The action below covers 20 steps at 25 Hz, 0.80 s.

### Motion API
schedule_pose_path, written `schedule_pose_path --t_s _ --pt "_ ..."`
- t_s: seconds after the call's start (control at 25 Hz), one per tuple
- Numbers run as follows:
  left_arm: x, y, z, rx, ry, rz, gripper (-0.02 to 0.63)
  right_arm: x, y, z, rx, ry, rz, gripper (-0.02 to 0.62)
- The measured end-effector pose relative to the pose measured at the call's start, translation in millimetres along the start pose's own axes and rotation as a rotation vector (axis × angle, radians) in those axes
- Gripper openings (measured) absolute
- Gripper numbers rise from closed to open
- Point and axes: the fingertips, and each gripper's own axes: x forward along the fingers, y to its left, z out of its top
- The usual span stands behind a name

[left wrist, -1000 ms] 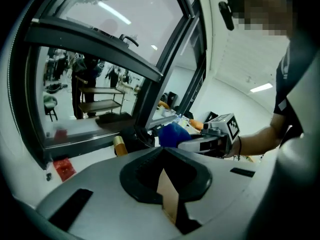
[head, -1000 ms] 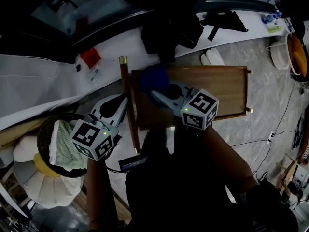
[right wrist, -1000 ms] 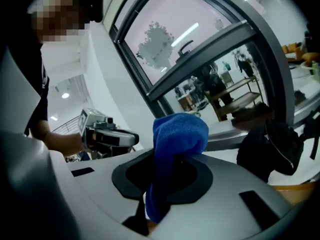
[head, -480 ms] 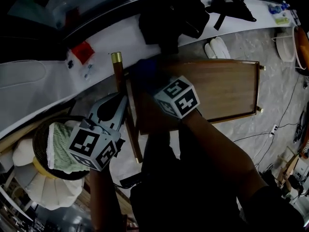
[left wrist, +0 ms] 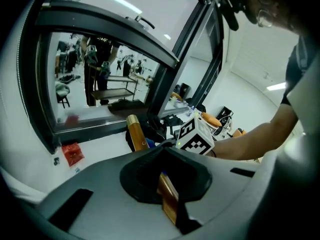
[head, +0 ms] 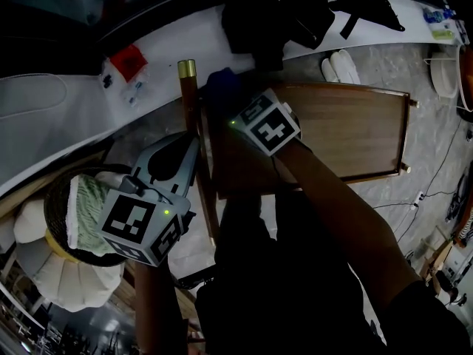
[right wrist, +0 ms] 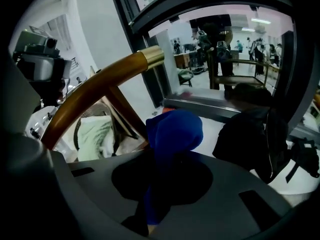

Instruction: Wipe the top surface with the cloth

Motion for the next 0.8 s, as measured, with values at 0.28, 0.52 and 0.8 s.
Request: schedule_pose_path --t_s 0.28,0.52,0.8 --pt "-2 -7 -8 -0.002 0.036 0.002 0.009 -1 13 -10 -0.016 0.049 0.064 0.063" --pt "-7 -11 -21 0.025 0.059 0.011 0.009 -8 58 -52 -0.006 0.107 0.153 0.063" --pt "-19 -29 -66 -0.004 0.13 -0.001 0.009 -22 110 -102 0.021 0.167 0.233 0.063"
